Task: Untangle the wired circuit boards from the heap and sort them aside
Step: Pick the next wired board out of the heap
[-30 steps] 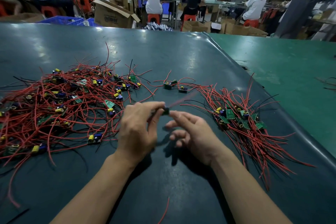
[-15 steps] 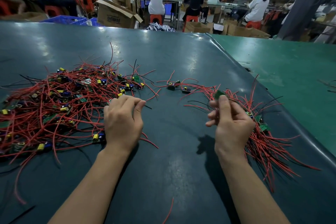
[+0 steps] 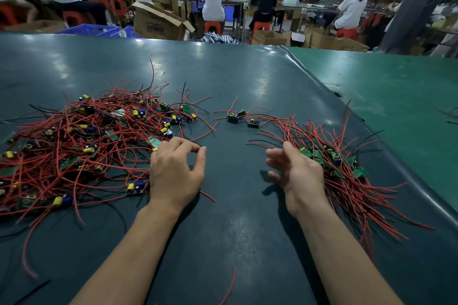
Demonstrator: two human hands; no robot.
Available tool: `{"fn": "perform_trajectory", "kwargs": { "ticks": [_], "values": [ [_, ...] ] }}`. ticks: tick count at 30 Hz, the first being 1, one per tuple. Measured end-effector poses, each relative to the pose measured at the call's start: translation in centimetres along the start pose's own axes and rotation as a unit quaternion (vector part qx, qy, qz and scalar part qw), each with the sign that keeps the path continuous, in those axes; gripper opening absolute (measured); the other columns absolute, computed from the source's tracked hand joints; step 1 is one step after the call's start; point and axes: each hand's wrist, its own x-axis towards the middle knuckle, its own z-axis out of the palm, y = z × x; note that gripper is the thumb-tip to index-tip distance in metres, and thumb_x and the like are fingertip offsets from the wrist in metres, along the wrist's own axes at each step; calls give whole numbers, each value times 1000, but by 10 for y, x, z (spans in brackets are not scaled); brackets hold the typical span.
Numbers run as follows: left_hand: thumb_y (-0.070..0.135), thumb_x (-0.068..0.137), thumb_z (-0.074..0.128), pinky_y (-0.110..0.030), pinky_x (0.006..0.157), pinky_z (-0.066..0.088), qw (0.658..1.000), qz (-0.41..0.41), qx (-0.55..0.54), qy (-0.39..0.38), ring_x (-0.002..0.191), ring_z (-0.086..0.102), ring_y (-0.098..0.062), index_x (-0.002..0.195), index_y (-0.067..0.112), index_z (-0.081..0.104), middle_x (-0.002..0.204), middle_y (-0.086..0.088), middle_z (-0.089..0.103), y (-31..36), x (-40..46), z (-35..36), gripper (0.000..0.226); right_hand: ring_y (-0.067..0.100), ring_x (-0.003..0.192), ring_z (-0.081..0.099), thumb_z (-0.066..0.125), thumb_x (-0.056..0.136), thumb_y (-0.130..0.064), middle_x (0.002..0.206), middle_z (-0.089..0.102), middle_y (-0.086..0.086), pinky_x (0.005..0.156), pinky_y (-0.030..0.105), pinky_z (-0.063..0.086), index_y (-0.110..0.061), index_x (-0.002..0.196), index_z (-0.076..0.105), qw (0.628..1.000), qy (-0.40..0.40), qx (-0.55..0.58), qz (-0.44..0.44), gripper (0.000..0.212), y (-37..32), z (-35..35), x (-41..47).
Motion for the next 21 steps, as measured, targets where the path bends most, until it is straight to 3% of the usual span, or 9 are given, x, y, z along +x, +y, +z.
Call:
{"fn": "perform_trajectory", "kwargs": {
  "ticks": [3,5,9,13,16,18,21],
  "values": [
    [19,88,71,-44,82,43,1000,1,8,-2,87,56,-27,83,11,71,85,-2,63,-1,2,2,9,14,68,63,64,93,-21,77,69,5,53,25,54,-8,73,72,996,-13,-85,-9,25,4,3,0],
    [20,88,70,-43,82,42,1000,-1,14,-2,87,55,-27,83,12,71,86,-2,64,-2,3,3,10,14,76,61,65,93,-17,87,68,9,59,25,56,-6,76,71,996,-5,-91,-14,22,4,2,5],
    [23,88,69,-39,82,36,999,-21,31,17,92,55,-28,85,13,72,90,-1,65,-1,3,4,10,16,73,61,63,94,-14,90,61,13,66,28,57,-4,78,67,997,-19,-77,25,19,-2,-3,11],
    [27,87,64,-42,87,35,986,-102,123,46,106,50,-32,105,18,69,108,-6,63,-7,7,2,21,20,77,61,62,94,-11,85,59,6,55,25,57,-7,85,62,998,1,-42,38,10,-3,-3,15],
    [35,84,61,-47,98,31,966,-182,182,-14,121,41,-35,125,18,60,128,-11,56,-12,9,0,44,22,79,61,59,96,-12,92,55,5,48,23,55,-10,91,57,998,59,-26,14,6,-5,-7,23],
    [41,83,59,-47,99,30,952,-209,216,-56,122,40,-37,128,17,57,135,-13,51,-12,8,-1,50,22,81,61,58,97,-12,96,53,5,50,22,56,-10,95,55,997,83,-6,-3,4,-6,-13,27],
    [41,85,57,-45,98,33,948,-211,228,-72,119,43,-37,123,15,60,133,-13,52,-12,8,-3,46,21,77,63,59,95,-9,89,58,3,50,22,55,-7,93,58,998,58,17,-2,3,-5,-18,26]
  ]
}}
